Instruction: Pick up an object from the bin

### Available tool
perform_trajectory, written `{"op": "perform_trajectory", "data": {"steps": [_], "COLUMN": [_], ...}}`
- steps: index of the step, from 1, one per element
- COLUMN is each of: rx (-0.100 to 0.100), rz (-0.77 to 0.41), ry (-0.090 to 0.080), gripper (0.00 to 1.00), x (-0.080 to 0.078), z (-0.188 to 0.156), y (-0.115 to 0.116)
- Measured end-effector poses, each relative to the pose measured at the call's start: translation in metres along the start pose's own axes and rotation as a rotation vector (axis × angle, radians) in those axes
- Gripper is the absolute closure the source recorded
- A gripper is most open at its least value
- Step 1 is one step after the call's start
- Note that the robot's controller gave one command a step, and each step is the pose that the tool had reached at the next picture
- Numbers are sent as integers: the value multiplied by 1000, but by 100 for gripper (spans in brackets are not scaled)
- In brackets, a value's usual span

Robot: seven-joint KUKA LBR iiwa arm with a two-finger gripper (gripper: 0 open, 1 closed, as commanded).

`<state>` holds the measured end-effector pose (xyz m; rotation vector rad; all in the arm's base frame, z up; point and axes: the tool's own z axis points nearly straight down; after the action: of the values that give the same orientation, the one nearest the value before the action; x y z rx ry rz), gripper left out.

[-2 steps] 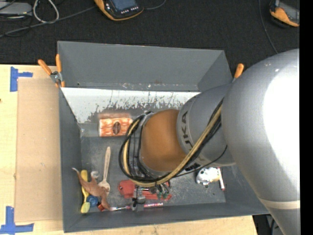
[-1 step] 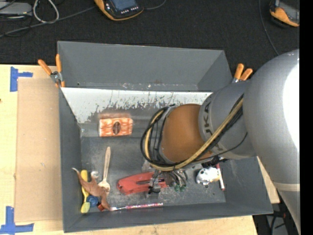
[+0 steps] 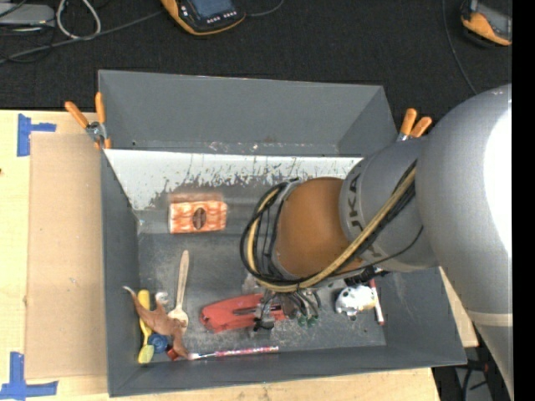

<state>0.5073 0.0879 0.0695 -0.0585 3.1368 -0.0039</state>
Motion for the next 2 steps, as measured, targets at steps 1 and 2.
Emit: {"op": "perform_trajectory", "data": {"steps": [1,2], "rx": [0,0], "rz": [-1,27], "ry": [0,8], "gripper": [100,100], "x": [0,6], "z": [0,-69], "y": [0,-14]}}
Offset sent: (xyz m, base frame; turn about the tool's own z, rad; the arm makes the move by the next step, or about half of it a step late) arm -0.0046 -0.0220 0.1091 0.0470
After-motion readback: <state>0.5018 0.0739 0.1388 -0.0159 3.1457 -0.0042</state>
